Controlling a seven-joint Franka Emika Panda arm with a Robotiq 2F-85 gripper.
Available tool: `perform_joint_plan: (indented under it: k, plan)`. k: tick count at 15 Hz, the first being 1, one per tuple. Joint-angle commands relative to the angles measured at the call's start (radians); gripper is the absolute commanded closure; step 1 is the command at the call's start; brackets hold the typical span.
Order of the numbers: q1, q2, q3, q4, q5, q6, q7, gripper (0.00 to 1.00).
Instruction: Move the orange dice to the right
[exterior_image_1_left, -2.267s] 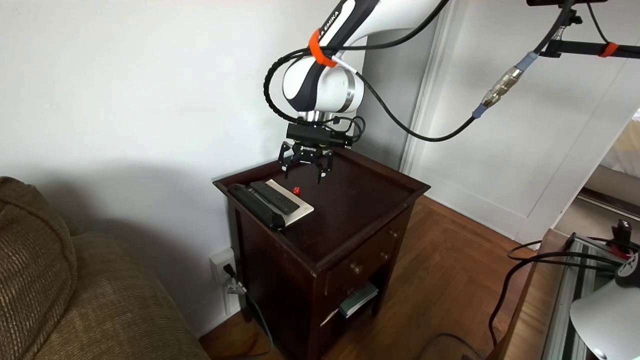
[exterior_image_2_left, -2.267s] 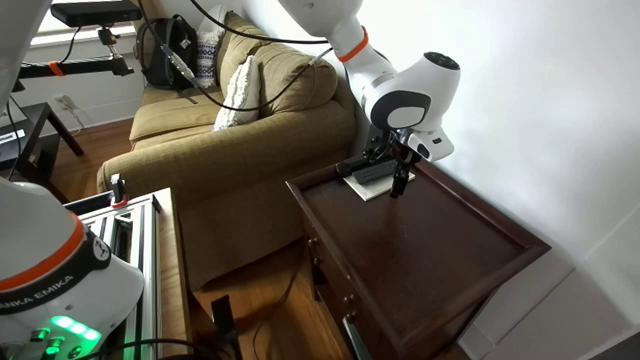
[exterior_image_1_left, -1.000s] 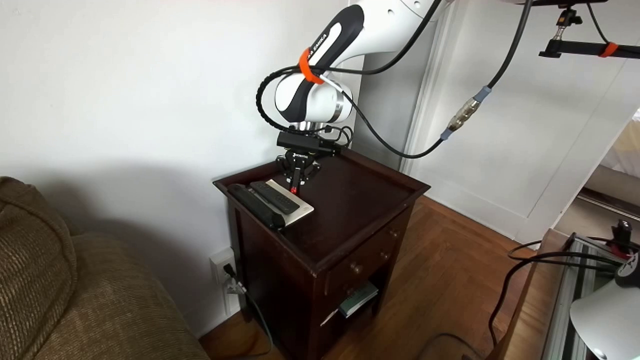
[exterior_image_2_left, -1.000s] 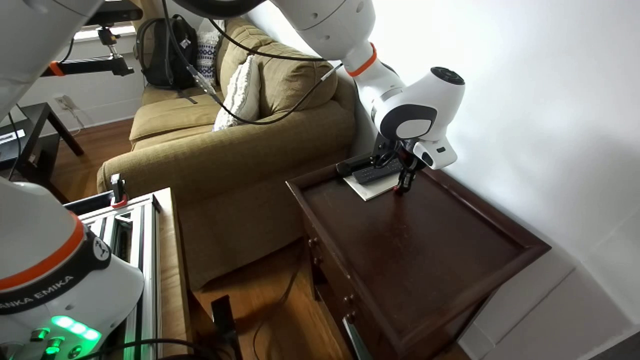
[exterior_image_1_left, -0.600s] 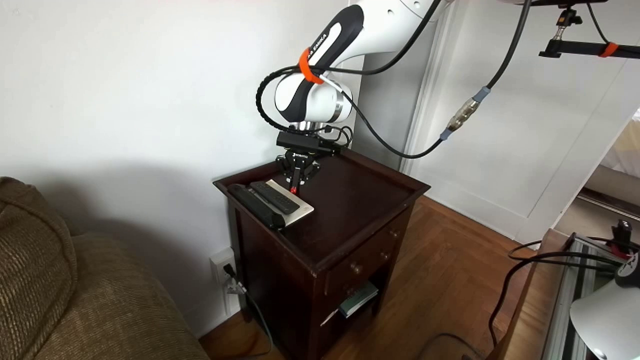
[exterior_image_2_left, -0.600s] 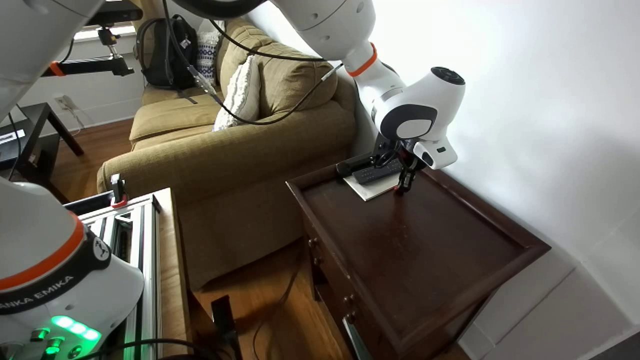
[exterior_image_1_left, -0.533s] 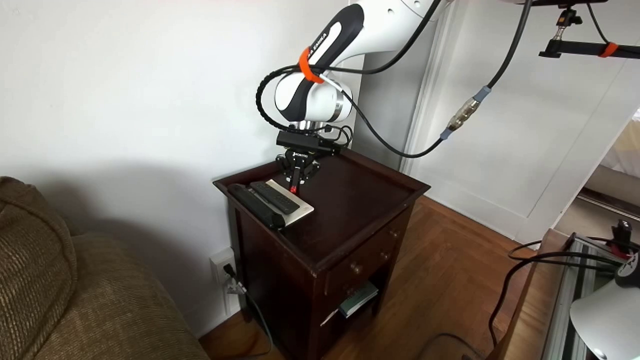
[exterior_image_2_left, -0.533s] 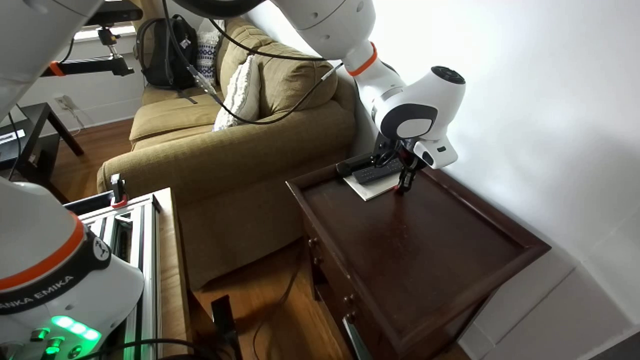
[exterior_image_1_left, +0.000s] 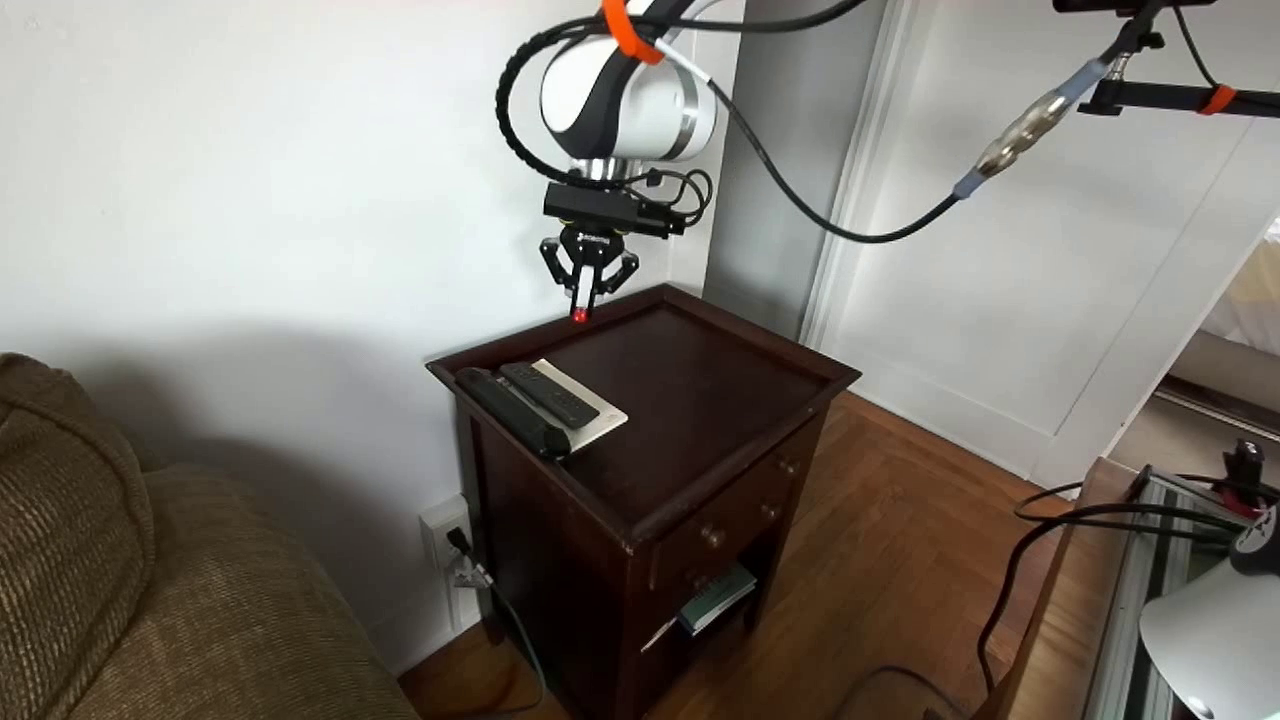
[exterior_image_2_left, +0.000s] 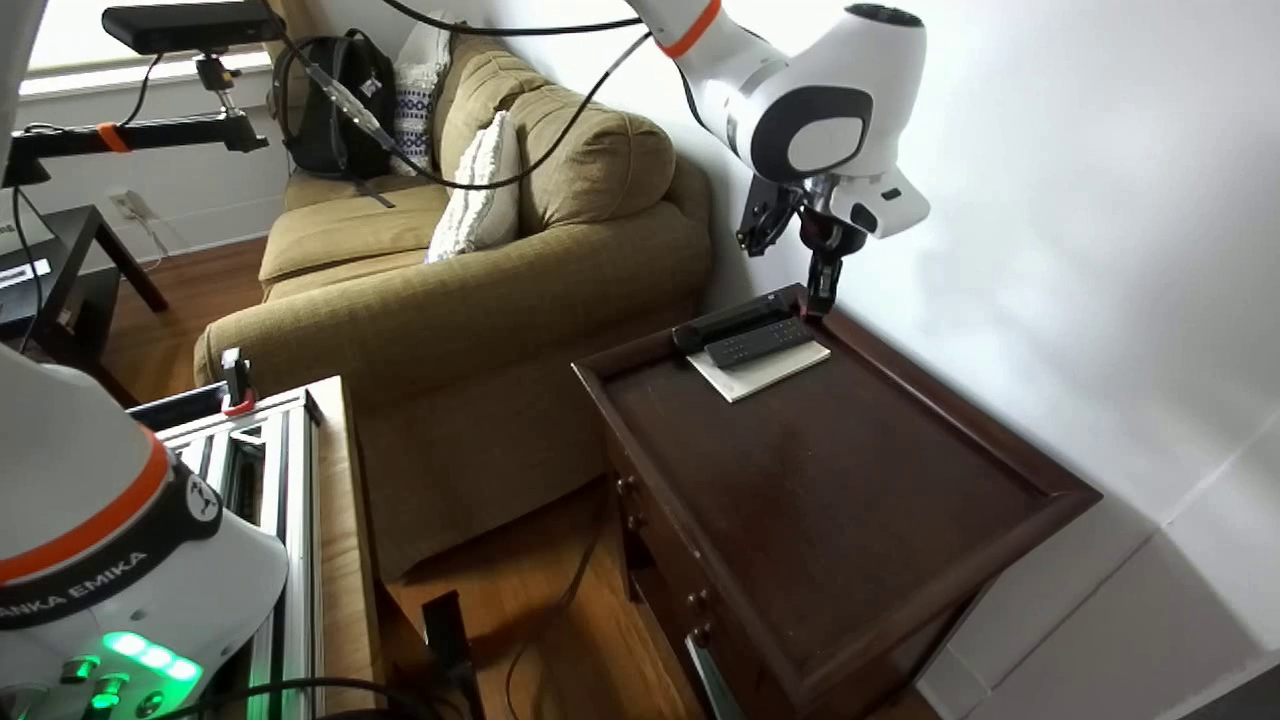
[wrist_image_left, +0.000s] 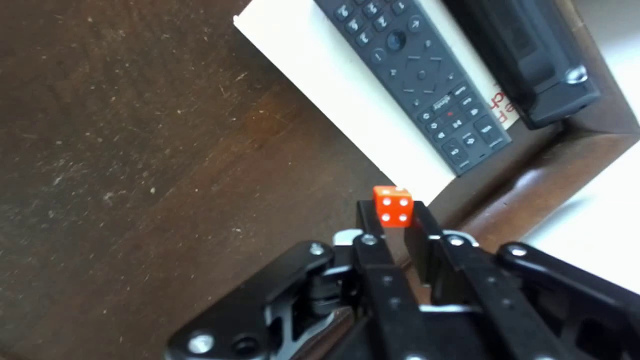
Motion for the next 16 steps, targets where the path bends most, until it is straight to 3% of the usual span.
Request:
perform_joint_plan:
  k: [1, 8, 16]
  plan:
    - [0.064, -0.202, -0.066, -0.185, -0.115, -0.032, 0.045, 0.95]
    - [0.067, -0.415, -0.100, -0.333, -0.356, -0.113, 0.127, 0.95]
    - [0.028, -0.534, -0.066, -0.429, -0.467, -0.135, 0.187, 0.95]
